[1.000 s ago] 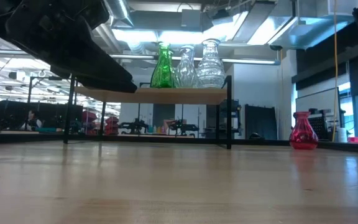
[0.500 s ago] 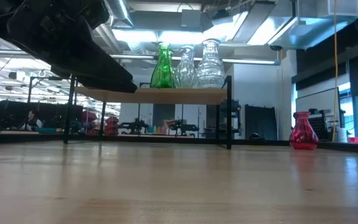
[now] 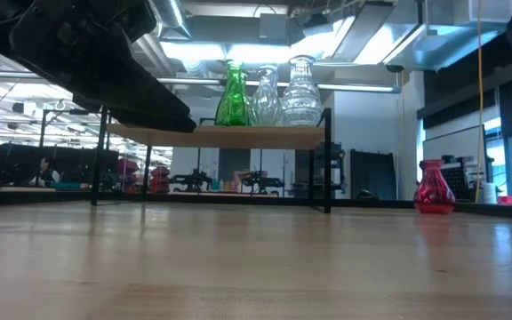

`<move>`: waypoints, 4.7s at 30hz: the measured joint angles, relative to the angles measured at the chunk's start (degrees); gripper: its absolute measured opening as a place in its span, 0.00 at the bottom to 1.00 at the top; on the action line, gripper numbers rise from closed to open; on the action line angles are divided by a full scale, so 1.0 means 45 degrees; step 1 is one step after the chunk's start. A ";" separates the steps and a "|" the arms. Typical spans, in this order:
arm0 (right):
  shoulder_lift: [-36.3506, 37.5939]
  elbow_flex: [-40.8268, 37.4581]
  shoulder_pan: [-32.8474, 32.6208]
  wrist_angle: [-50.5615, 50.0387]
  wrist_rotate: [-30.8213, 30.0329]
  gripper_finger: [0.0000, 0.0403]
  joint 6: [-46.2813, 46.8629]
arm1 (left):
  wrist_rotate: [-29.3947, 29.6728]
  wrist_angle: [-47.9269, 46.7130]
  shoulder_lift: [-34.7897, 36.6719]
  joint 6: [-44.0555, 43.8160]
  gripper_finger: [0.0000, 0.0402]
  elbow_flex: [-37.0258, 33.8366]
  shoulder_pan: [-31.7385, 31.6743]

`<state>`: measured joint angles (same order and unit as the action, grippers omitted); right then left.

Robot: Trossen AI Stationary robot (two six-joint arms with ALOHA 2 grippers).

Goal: Sort vases onto shelf
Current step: Put the middle red vase on the shelf

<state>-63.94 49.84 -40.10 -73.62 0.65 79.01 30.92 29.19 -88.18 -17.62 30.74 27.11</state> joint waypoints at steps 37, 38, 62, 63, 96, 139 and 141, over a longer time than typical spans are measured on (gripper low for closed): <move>-0.8255 0.8072 0.4310 0.2464 -0.3358 0.01 -1.3146 | -0.0005 0.0005 0.0005 0.0022 0.59 0.0000 -0.0039; -0.8397 0.8237 0.4428 0.2650 -0.3351 0.01 -1.3480 | -0.0005 0.0010 0.0005 0.0022 0.59 0.0000 -0.0039; -0.9406 0.8739 0.5168 0.5156 -0.2021 0.17 -1.4968 | 0.0015 0.0029 0.0005 -0.0075 0.59 0.0000 -0.0039; -0.9466 0.8742 0.5168 0.5173 -0.2020 0.19 -1.4965 | 0.0015 0.0049 0.0005 -0.0075 0.59 0.0000 -0.0044; -0.7456 0.5766 0.2555 0.3680 -0.4229 0.46 -1.3321 | 0.0037 0.0130 0.0005 -0.0326 0.59 0.0000 -0.0053; -0.5270 -0.6191 0.1831 2.2383 -0.5370 0.46 -1.0750 | -0.2662 0.7912 -0.4390 0.1844 0.59 0.0926 -0.2555; -0.5270 -0.6191 0.1831 2.2375 -0.5374 0.46 -1.0750 | -0.2572 0.7882 -0.4585 0.2008 0.59 0.1154 -0.2560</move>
<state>-87.66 21.98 -31.86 27.07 -23.53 30.63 19.34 64.66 -108.81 -8.58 35.93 15.59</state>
